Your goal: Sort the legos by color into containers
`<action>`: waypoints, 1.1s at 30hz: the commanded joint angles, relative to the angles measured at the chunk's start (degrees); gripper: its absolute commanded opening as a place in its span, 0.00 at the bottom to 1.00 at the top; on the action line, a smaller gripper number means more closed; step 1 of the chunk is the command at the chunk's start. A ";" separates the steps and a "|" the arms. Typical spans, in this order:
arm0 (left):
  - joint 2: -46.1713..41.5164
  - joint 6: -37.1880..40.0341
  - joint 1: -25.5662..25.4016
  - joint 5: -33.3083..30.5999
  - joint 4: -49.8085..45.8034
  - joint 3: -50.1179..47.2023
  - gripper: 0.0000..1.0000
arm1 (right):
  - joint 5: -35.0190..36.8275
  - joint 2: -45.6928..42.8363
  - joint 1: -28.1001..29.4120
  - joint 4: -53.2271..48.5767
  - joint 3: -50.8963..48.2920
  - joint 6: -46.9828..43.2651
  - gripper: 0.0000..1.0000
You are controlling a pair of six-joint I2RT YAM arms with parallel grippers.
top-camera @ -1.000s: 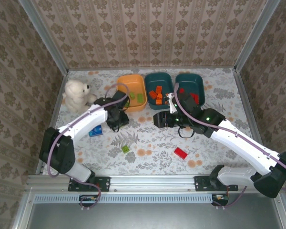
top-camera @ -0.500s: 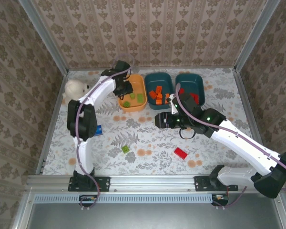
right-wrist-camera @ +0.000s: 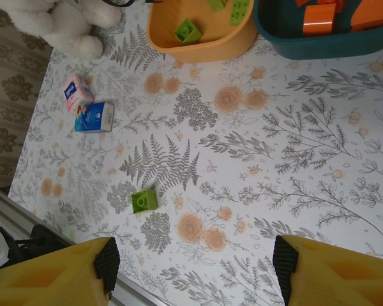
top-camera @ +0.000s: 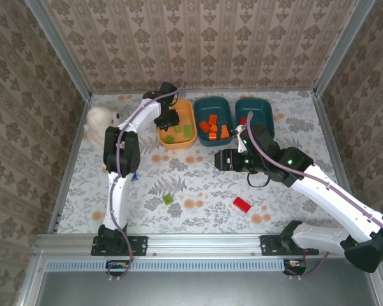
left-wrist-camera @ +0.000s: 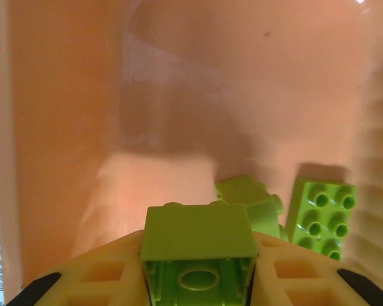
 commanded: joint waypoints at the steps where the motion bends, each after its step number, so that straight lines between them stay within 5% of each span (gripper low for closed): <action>1: 0.65 -3.08 0.14 0.26 -1.46 0.97 0.36 | 0.89 -1.01 -0.49 -1.41 -1.17 0.73 0.68; 14: -1.56 -7.92 0.68 2.22 -0.60 0.58 0.59 | 1.36 -0.88 -0.81 -2.67 -1.25 0.90 0.68; 21: -8.55 -8.26 -0.73 3.32 2.56 -1.29 0.61 | 5.05 3.28 -2.10 -16.69 1.02 4.58 0.68; 27: -23.05 -8.42 -2.95 5.43 9.44 -16.91 0.62 | 3.90 7.59 -1.95 -28.69 -1.29 5.91 0.74; 33: -38.51 -8.12 -6.19 8.76 13.51 -35.37 0.63 | 4.82 14.54 3.50 -29.57 -4.97 7.19 0.79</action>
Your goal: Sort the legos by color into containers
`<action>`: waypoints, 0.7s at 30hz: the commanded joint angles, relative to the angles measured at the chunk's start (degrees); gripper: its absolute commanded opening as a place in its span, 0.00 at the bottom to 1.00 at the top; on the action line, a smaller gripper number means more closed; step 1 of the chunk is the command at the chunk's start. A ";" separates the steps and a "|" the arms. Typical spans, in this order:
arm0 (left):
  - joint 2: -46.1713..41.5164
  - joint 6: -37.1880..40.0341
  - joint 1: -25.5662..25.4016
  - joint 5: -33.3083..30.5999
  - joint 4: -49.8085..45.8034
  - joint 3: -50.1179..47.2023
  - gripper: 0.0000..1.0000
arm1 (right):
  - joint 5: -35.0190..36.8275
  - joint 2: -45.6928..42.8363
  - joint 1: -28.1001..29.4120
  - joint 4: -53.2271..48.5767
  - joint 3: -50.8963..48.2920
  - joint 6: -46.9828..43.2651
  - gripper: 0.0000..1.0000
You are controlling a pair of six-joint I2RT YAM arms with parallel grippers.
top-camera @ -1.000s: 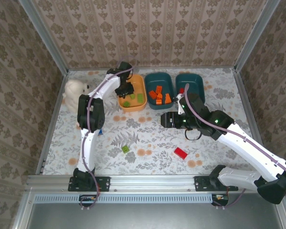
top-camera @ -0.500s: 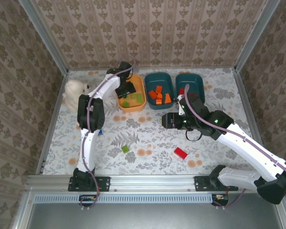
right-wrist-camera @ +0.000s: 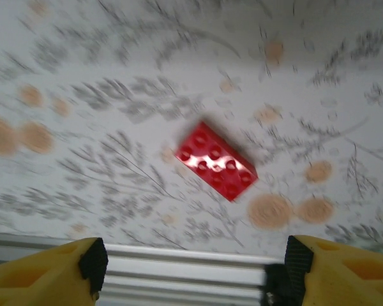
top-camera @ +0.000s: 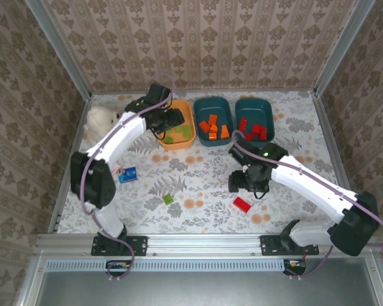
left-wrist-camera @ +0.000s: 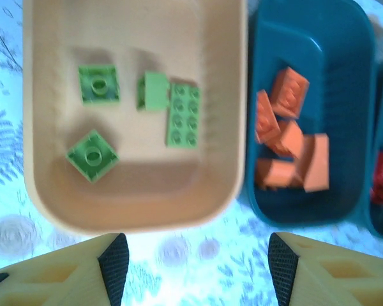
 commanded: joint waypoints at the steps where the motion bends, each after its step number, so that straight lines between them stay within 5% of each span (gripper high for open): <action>1: -6.24 0.21 -1.18 2.95 2.18 -8.01 0.64 | 1.82 3.68 3.80 -4.07 -1.44 2.30 0.81; 10: -27.36 0.65 -3.54 4.99 3.70 -26.82 0.68 | 4.12 15.56 5.21 4.56 -5.63 4.21 0.85; 21: -31.28 -0.78 -3.63 4.50 2.09 -27.39 0.68 | 5.28 23.66 1.03 9.59 -6.49 2.81 0.79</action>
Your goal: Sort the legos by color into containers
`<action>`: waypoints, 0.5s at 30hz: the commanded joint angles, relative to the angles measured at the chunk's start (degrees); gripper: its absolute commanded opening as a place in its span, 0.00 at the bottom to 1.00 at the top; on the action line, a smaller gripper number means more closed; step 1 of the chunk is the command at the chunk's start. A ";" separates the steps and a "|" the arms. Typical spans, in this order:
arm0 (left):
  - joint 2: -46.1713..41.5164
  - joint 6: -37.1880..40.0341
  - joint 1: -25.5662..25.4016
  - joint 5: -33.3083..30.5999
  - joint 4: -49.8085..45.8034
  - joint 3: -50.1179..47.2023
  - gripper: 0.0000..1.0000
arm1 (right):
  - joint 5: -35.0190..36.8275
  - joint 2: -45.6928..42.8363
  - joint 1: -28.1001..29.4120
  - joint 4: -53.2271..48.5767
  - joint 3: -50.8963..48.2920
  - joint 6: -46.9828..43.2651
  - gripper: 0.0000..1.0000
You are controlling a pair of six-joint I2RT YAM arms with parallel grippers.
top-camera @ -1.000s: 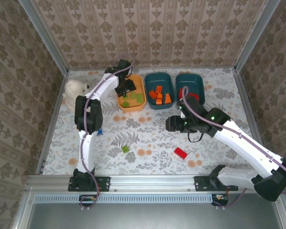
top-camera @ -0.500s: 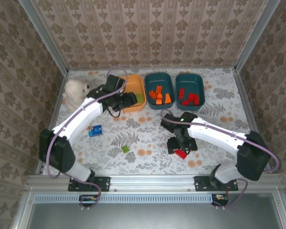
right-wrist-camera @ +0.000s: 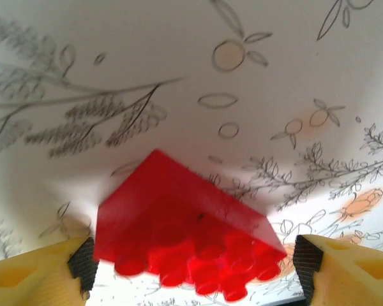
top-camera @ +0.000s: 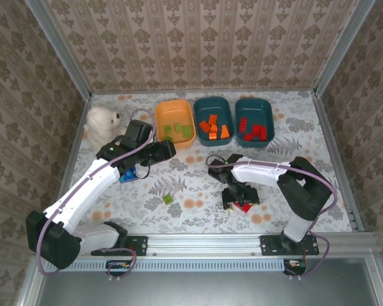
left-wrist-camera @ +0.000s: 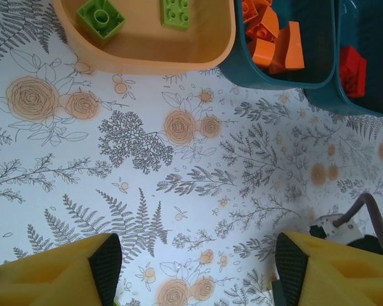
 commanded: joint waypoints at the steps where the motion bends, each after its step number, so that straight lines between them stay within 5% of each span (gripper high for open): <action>1: -0.47 -0.86 -0.19 0.19 -0.40 1.04 0.68 | 1.77 0.47 -3.27 1.47 -0.87 0.03 0.76; 15: 1.58 -1.17 -1.58 0.61 0.69 1.01 0.68 | -3.35 -3.11 -7.47 8.25 -8.67 2.91 0.48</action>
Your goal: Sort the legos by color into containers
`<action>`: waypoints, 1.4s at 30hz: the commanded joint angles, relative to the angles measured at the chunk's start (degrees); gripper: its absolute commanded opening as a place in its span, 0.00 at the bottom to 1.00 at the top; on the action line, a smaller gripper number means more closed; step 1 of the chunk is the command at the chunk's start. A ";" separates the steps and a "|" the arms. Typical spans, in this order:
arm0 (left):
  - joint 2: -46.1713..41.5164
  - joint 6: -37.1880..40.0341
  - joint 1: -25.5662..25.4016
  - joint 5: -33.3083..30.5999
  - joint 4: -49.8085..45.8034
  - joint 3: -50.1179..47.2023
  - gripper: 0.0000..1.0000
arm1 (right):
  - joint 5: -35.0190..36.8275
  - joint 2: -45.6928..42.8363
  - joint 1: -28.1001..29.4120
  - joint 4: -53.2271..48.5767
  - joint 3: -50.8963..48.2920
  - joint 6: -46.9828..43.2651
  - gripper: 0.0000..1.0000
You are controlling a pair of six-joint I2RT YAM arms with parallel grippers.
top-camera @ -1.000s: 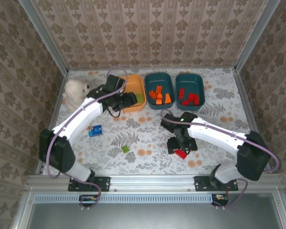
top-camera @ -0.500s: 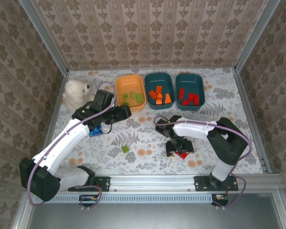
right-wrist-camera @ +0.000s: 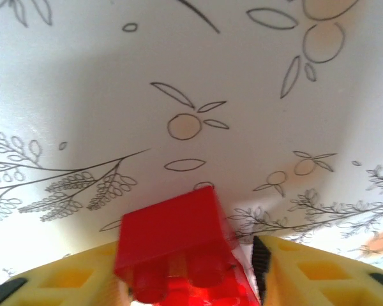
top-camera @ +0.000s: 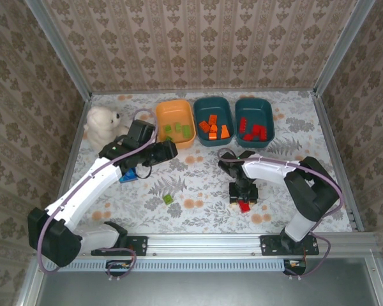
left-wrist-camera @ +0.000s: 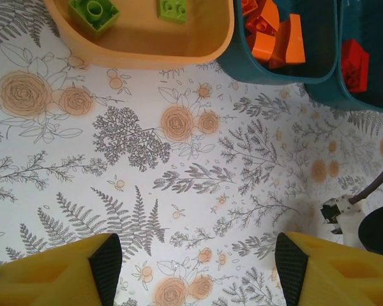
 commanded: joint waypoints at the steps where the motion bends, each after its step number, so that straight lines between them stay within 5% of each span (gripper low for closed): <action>1: 0.38 -0.98 -0.75 0.59 0.52 0.68 0.68 | 1.87 0.44 -0.63 1.48 -4.14 2.50 0.44; 9: 2.54 -1.47 -2.61 2.47 1.85 0.66 0.68 | 7.65 -7.89 -1.01 -3.86 2.33 2.50 0.25; 14: 5.56 -2.25 -3.19 4.92 4.02 1.72 0.67 | 10.13 -9.56 -9.42 -8.59 17.65 -3.17 0.24; 25: 11.24 -1.01 -3.59 5.34 5.28 6.20 0.68 | 9.01 17.17 -26.61 -1.34 52.31 -13.06 0.22; 31: 11.59 -0.19 -3.25 4.71 4.77 6.15 0.68 | 9.38 33.22 -29.24 -2.64 68.12 -14.44 0.21; 42: 6.92 0.48 -0.49 4.37 0.93 1.74 0.68 | 8.86 44.86 -31.55 -0.56 77.87 -15.18 0.21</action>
